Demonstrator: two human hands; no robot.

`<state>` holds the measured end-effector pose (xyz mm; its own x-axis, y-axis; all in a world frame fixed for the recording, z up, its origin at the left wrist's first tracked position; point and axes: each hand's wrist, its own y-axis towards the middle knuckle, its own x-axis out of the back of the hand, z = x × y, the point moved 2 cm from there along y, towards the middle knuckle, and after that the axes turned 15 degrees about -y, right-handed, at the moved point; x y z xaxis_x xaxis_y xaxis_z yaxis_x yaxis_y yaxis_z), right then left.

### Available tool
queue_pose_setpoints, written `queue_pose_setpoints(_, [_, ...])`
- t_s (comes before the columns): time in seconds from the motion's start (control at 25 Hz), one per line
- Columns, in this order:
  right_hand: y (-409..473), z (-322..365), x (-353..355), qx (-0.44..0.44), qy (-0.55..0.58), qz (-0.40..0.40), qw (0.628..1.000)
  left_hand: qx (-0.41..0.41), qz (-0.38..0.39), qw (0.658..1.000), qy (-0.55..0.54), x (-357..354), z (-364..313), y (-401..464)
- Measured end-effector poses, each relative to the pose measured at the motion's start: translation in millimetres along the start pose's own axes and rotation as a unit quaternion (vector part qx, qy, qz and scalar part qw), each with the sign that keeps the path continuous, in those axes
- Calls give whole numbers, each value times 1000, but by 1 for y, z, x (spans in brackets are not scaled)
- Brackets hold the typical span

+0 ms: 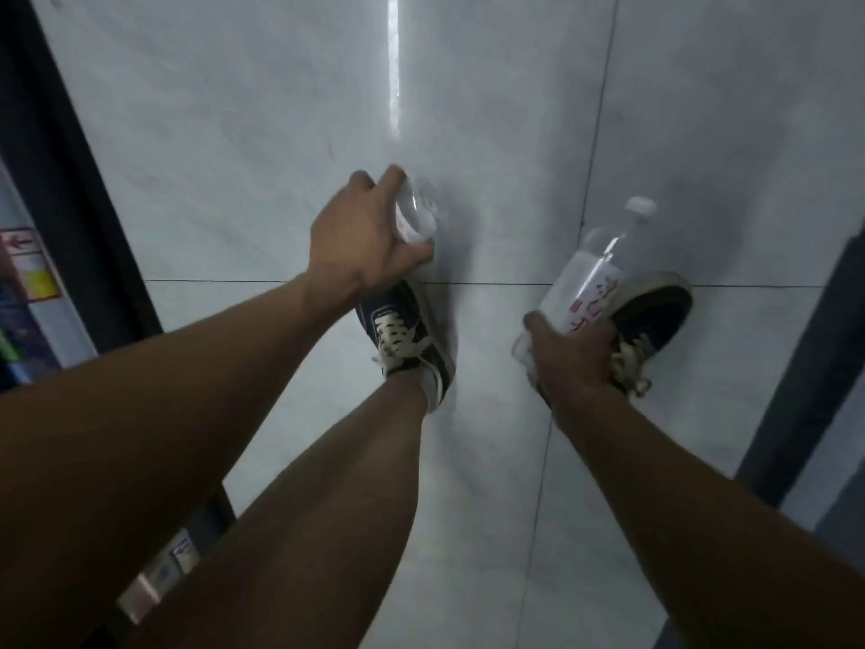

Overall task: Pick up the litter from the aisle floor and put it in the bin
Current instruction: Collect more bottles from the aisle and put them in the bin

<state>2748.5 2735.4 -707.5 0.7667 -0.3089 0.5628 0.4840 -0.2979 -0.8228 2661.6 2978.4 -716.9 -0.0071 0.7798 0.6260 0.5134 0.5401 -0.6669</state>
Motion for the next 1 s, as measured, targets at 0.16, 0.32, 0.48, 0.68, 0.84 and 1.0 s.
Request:
queue_pose_setpoints(0.16, [-129, -6, 84, 77, -32, 47, 995, 0, 66, 993, -99, 76, -80, -114])
queue_pose_setpoints(0.32, [-240, 3, 185, 150, -49, 61, 986, 25, 87, 987, -135, 175, -156, -217])
queue_pose_setpoints(0.48, [-341, 11, 296, 231, -52, 46, 970, 101, 113, 973, -171, 278, -221, -303])
queue_pose_setpoints(0.68, [-434, 8, 401, 329, -55, 35, 942, 77, 126, 966, -211, 374, -282, -383])
queue_pose_setpoints(0.84, [-482, -11, 447, 368, -67, 6, 927, -52, 101, 984, -135, 409, -327, -416])
queue_pose_setpoints(1.0, [-515, -49, 459, 332, -52, -36, 941, -192, 80, 978, 26, 423, -364, -438])
